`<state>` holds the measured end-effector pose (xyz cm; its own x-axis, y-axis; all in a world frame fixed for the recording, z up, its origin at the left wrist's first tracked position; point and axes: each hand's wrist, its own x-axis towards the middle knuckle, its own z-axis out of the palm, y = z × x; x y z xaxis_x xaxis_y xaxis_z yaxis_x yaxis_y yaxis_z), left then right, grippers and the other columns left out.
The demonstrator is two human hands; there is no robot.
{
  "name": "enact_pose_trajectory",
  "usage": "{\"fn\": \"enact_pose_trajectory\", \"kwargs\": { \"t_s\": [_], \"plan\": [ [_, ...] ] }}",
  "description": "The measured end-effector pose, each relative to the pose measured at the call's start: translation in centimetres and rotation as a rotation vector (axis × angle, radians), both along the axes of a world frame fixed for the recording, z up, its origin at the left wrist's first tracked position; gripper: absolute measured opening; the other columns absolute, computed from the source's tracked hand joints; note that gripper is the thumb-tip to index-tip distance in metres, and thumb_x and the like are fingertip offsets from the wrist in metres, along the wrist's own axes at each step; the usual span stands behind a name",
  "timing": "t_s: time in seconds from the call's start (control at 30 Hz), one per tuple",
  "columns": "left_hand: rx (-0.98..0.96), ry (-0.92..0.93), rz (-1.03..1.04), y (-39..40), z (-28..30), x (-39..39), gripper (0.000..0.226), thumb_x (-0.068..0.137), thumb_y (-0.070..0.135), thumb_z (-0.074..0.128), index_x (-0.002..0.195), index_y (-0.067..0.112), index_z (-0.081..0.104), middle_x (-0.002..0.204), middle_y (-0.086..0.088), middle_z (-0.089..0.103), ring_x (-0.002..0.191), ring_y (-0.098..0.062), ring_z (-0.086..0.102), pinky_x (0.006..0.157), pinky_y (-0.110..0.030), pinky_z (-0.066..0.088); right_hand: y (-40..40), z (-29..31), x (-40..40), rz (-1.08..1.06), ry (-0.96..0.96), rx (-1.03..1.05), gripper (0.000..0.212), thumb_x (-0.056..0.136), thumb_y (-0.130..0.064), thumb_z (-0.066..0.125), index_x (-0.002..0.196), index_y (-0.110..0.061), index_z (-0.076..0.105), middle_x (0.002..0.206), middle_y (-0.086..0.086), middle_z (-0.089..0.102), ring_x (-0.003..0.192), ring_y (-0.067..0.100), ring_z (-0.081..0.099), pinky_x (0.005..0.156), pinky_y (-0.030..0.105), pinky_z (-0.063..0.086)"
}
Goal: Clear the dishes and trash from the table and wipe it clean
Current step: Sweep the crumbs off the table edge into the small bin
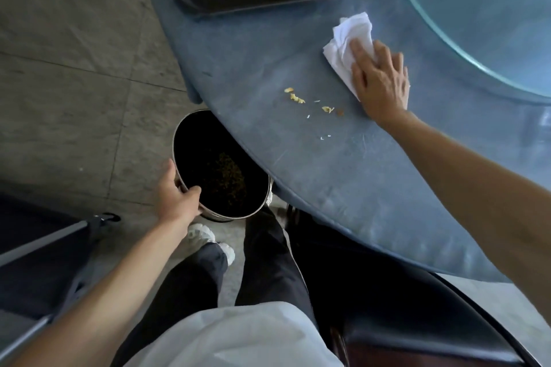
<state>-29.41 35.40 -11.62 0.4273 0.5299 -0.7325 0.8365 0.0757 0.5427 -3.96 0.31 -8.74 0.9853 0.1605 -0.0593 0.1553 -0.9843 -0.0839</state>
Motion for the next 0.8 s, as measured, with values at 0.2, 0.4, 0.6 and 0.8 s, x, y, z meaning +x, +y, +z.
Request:
{"fn": "enact_pose_trajectory", "kwargs": {
  "t_s": [0.2, 0.4, 0.6, 0.8],
  "plan": [
    [0.039, -0.001, -0.053, -0.8, 0.7, 0.7, 0.091, 0.090, -0.004, 0.062, 0.154, 0.048, 0.023, 0.147, 0.000, 0.052, 0.097, -0.021, 0.067, 0.060, -0.038, 0.062, 4.8, -0.4, -4.7, 0.044, -0.020, 0.069, 0.047, 0.105, -0.036, 0.051, 0.152, -0.037, 0.046, 0.143, 0.006, 0.054, 0.103, 0.038, 0.056, 0.067, 0.047, 0.054],
    [0.099, -0.036, -0.118, -0.3, 2.2, 0.0, 0.092, 0.084, 0.004, 0.067, 0.150, 0.054, 0.028, 0.133, 0.004, 0.063, 0.097, -0.017, 0.071, 0.074, -0.051, 0.064, 15.0, -1.2, -14.8, 0.249, -0.018, 0.150, 0.086, 0.077, -0.009, 0.079, 0.154, -0.023, 0.042, 0.141, 0.006, 0.042, 0.087, 0.031, 0.054, 0.060, 0.040, 0.050],
    [0.137, -0.085, -0.147, 0.5, 3.8, -0.1, 0.091, 0.083, -0.001, 0.065, 0.144, 0.058, 0.034, 0.107, 0.014, 0.068, 0.090, -0.015, 0.071, 0.073, -0.047, 0.064, 17.2, 1.2, -18.0, 0.308, -0.004, 0.322, 0.075, 0.087, -0.004, 0.073, 0.153, -0.025, 0.043, 0.144, 0.003, 0.042, 0.092, 0.032, 0.059, 0.058, 0.038, 0.054],
    [0.128, -0.100, -0.123, 0.3, 4.5, 0.0, 0.090, 0.081, 0.001, 0.062, 0.151, 0.048, 0.032, 0.117, 0.010, 0.066, 0.097, -0.021, 0.071, 0.077, -0.048, 0.063, 10.2, 4.3, -9.1, -0.073, -0.039, 0.249, 0.060, 0.103, -0.020, 0.048, 0.154, -0.043, 0.030, 0.154, -0.004, 0.037, 0.123, 0.029, 0.047, 0.075, 0.042, 0.045]
  ]
}}
